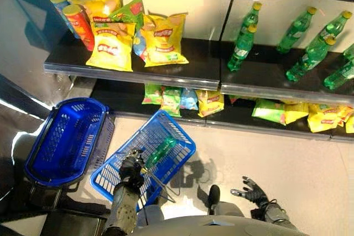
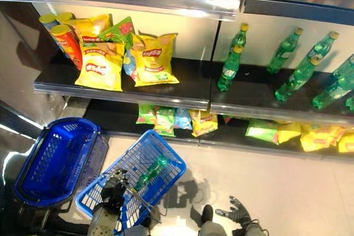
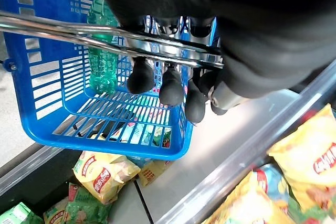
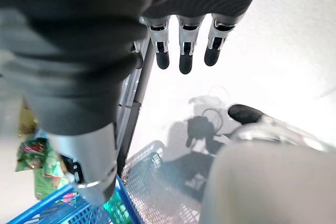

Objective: Pick up the snacks into the basket

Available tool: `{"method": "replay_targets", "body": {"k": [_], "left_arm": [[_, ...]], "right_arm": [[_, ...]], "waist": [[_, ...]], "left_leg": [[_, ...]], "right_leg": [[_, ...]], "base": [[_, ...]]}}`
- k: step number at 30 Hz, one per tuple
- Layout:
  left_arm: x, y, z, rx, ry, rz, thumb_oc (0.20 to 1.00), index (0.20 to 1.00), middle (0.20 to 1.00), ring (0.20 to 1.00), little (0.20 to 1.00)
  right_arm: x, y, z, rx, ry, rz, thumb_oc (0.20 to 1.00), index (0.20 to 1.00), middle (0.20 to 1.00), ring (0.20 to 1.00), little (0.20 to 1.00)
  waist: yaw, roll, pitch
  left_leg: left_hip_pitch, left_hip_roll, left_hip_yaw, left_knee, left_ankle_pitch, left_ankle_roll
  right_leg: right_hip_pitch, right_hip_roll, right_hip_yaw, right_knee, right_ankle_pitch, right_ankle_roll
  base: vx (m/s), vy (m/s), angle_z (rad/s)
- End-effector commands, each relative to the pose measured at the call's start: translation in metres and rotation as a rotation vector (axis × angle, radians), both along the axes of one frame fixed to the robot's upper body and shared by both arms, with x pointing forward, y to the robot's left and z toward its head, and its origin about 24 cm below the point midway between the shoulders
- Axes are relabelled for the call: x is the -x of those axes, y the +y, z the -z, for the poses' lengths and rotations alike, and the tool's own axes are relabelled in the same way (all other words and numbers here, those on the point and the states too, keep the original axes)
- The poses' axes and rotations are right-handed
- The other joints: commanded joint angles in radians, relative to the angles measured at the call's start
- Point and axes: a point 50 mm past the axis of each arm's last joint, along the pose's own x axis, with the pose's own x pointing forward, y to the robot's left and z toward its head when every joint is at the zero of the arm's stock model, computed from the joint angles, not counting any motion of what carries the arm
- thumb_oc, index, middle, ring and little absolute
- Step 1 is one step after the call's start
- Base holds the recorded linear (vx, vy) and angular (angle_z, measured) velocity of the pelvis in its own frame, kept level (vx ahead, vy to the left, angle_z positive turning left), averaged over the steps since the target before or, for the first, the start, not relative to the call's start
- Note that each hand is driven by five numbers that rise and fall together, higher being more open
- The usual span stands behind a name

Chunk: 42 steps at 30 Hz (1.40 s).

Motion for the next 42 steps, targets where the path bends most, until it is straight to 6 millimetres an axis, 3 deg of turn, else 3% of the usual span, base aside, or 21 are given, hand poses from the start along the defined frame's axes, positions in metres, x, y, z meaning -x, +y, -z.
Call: {"method": "replay_targets", "body": {"k": [1,9,22,27,31,34,42], "left_arm": [[-0.03,0.009,-0.049,-0.05,-0.298,-0.034,0.2,0.2,0.2,0.2,0.2],[-0.027,0.008,-0.048,-0.035,-0.3,-0.032,0.2,0.2,0.2,0.2,0.2],[-0.02,0.005,-0.042,-0.014,-0.266,-0.032,0.2,0.2,0.2,0.2,0.2],[-0.02,0.005,-0.042,-0.016,-0.262,-0.03,0.2,0.2,0.2,0.2,0.2],[-0.022,0.006,-0.044,-0.028,-0.265,-0.02,0.2,0.2,0.2,0.2,0.2],[-0.033,0.004,-0.054,-0.034,-0.313,0.0,0.2,0.2,0.2,0.2,0.2],[-0.044,-0.001,-0.067,-0.024,-0.369,0.025,0.2,0.2,0.2,0.2,0.2]], "right_arm": [[-0.023,-0.001,-0.008,0.042,-0.071,-0.026,1.0,1.0,1.0,1.0,1.0],[-0.023,0.006,-0.009,0.043,-0.076,-0.088,1.0,1.0,1.0,1.0,1.0],[-0.046,0.015,-0.029,0.023,-0.227,-0.127,1.0,1.0,1.0,1.0,1.0],[-0.052,0.017,-0.033,0.029,-0.252,-0.137,1.0,1.0,1.0,1.0,1.0],[-0.056,0.021,-0.037,0.03,-0.277,-0.156,1.0,1.0,1.0,1.0,1.0],[-0.065,0.022,-0.043,0.026,-0.318,-0.156,1.0,1.0,1.0,1.0,1.0],[-0.084,0.019,-0.06,0.045,-0.408,-0.158,1.0,1.0,1.0,1.0,1.0]], "waist": [[0.007,0.001,-0.034],[0.01,-0.012,-0.044],[0.018,-0.029,-0.055],[0.023,-0.026,-0.048],[0.025,-0.022,-0.021],[0.029,-0.027,0.058],[0.015,-0.004,0.105]], "left_leg": [[-0.031,0.006,0.011,0.0,-0.005,0.016],[-0.009,-0.008,0.011,0.0,-0.018,0.028],[0.004,0.003,-0.008,0.0,-0.018,0.02],[0.011,0.005,-0.016,0.0,-0.017,0.021],[0.024,0.009,-0.027,0.019,-0.019,0.029],[-0.111,0.021,-0.068,0.227,-0.07,0.031],[-0.307,0.059,-0.105,0.422,-0.116,0.024]], "right_leg": [[0.017,-0.048,0.006,-0.016,0.072,0.06],[0.048,-0.063,-0.01,-0.023,0.074,0.071],[0.077,-0.054,-0.037,-0.023,0.058,0.07],[0.073,-0.057,-0.041,0.025,0.037,0.069],[0.05,-0.059,-0.036,0.116,-0.013,0.06],[-0.017,-0.084,-0.058,0.239,-0.059,0.038],[-0.171,-0.102,-0.08,0.431,-0.116,0.028]], "base": [[0.05,0.052,-0.25],[0.05,0.019,-0.03],[0.03,-0.024,0.01],[0.02,-0.014,0.07],[-0.04,-0.011,0.06],[-0.18,-0.059,0.24],[-0.14,-0.025,0.33]]}}
